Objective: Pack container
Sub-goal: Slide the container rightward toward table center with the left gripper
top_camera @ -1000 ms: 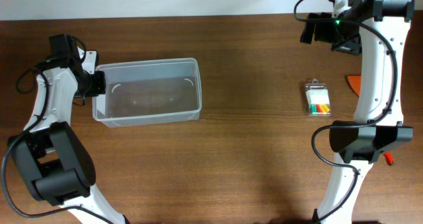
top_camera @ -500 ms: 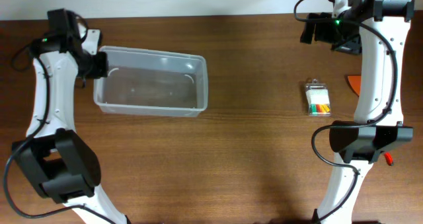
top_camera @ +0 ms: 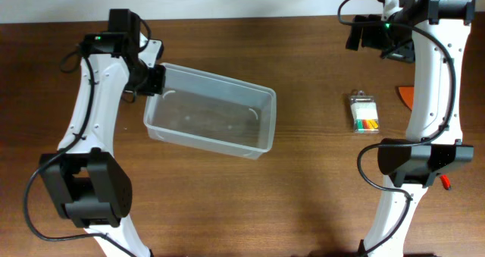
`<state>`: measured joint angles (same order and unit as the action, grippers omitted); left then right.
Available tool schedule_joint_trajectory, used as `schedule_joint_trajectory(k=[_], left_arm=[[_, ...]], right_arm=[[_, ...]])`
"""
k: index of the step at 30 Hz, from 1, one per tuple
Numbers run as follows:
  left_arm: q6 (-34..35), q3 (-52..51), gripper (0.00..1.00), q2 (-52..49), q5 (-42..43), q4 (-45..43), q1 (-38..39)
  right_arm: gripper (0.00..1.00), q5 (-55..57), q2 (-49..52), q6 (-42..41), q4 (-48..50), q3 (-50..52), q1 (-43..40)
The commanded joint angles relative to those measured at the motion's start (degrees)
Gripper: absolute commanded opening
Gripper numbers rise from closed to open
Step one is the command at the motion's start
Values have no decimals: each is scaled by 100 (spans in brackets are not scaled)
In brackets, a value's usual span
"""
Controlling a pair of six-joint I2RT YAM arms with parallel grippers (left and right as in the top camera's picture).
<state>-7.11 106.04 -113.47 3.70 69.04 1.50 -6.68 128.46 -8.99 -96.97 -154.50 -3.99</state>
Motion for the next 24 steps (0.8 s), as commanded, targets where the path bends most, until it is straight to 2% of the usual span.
schedule_joint_trajectory(k=[1,18,24], left_arm=[[398,109,2,76,151,111,173],[1958,87,2,76,149,205,614],[2124,79,2,76,271,153,640]], right_arm=[[99,122,-90,24,-37,22,-28],[99,133,-90,22,-37,22,-26],[99,133,-90,24,-35,22,-28]])
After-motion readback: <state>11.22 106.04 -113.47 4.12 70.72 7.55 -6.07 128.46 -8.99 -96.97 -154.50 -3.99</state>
